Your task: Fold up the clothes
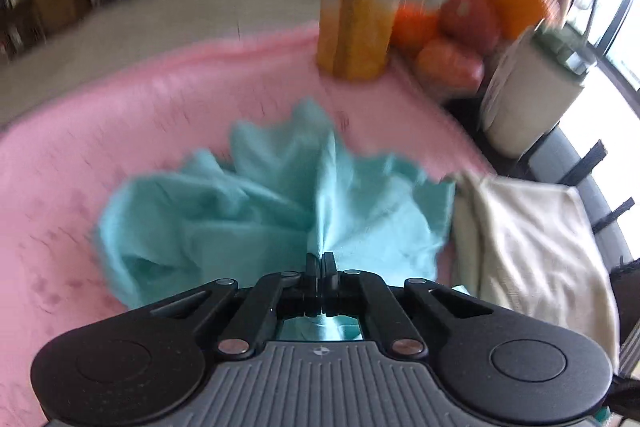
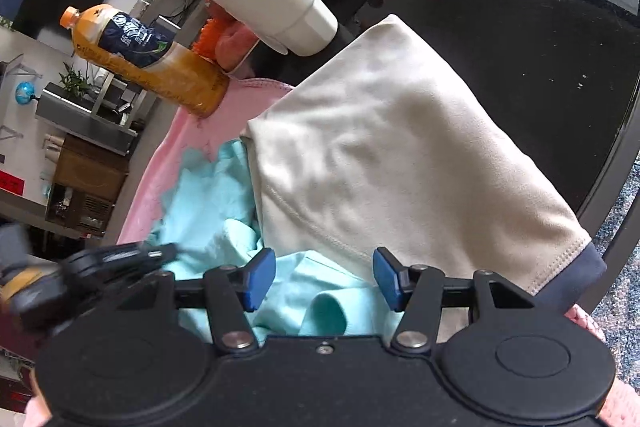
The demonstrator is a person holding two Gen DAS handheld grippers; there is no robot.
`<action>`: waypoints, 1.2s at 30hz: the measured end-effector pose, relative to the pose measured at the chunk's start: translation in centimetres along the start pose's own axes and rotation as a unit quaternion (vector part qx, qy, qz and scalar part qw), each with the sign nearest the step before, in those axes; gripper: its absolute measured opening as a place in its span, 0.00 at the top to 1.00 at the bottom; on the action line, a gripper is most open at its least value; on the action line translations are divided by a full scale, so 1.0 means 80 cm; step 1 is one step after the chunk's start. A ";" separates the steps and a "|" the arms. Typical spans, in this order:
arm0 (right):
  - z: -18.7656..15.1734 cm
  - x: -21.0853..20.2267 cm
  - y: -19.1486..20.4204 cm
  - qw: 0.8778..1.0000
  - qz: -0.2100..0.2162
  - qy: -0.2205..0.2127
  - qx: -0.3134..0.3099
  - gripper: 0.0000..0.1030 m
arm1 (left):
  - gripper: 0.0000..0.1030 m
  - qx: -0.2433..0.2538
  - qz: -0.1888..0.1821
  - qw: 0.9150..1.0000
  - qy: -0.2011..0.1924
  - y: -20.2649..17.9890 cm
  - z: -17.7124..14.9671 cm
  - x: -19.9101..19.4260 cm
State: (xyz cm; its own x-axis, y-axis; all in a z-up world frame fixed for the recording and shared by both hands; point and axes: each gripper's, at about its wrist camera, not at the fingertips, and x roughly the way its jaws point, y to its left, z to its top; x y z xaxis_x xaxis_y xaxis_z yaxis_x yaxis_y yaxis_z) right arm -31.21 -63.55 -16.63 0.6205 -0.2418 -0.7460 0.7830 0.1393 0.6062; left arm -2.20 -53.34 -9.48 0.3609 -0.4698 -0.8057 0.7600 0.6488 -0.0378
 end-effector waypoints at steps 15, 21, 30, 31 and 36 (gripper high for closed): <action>-0.082 0.013 0.088 0.989 0.083 0.033 -0.115 0.45 | 1.00 -0.232 0.086 0.958 -0.143 0.283 -0.197 -0.261; -0.121 0.011 0.097 0.988 0.050 0.015 -0.143 0.45 | 0.94 -0.282 0.120 0.948 -0.092 0.327 -0.269 -0.228; -0.129 0.021 0.091 0.990 0.000 -0.001 -0.142 0.73 | 0.72 -0.245 0.081 0.964 -0.068 0.309 -0.286 -0.191; -0.129 0.027 0.092 0.990 0.001 0.010 -0.138 0.73 | 0.70 -0.236 0.076 0.967 -0.066 0.304 -0.286 -0.186; -0.131 0.059 0.102 0.989 -0.005 0.039 -0.140 0.62 | 0.66 -0.202 0.065 0.976 -0.054 0.285 -0.286 -0.170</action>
State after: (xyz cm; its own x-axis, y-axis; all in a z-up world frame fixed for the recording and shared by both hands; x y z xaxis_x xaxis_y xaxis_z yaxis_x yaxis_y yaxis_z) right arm -21.44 -53.50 -18.07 0.6060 -0.1703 -0.7771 0.7631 0.4003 0.5073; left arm -2.13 -18.47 -12.94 0.5112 -0.4145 -0.7529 0.4370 0.8797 -0.1876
